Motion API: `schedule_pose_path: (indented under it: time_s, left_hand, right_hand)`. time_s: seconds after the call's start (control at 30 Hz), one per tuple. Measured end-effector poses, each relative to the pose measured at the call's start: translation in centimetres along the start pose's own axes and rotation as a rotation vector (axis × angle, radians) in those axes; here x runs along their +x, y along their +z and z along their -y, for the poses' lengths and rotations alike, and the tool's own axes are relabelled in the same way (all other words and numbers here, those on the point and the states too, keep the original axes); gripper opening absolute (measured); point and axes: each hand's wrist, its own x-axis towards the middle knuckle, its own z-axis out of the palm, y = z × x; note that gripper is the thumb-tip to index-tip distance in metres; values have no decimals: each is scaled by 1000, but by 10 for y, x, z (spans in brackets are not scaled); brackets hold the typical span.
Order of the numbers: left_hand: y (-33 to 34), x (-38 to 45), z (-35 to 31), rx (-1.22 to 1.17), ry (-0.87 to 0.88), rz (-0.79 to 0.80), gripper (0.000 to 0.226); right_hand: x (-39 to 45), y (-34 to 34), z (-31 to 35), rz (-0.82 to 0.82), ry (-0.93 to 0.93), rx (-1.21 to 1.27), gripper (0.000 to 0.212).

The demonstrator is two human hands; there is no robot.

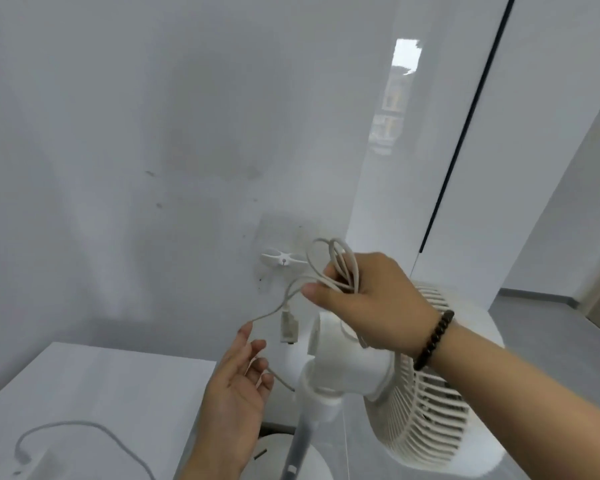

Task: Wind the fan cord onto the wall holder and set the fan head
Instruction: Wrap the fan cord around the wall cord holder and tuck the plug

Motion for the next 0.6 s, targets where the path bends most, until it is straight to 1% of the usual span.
schedule_pose_path:
  time_s: [0.13,0.27,0.33,0.4,0.47,0.53,0.6]
  left_hand:
    - [2,39,6,174,153,-74,31]
    - [-5,73,24,453,301,-154,25]
    - [-6,86,35,518,351,-186,25]
    - [-9,104,46,566,377,-220,22]
    - [-13,118,53,650,396,-169,12]
    - [-19,128,57,707,403,-78,20]
    - [-22,136,59,700,401,-33,27]
  right_hand:
    - [62,18,1,-36,-42,53,37]
    - [117,37,-7,-108,-61,199,29]
    - [137,44,-12,-120,-60,224,30]
    - [157,51,-21,-107,-40,252,26]
    - [174,56,-31,-113,-3,297,21]
    - [187,60,-42,-160,18,355,19]
    - [196,65,-52,-233,30,378,21]
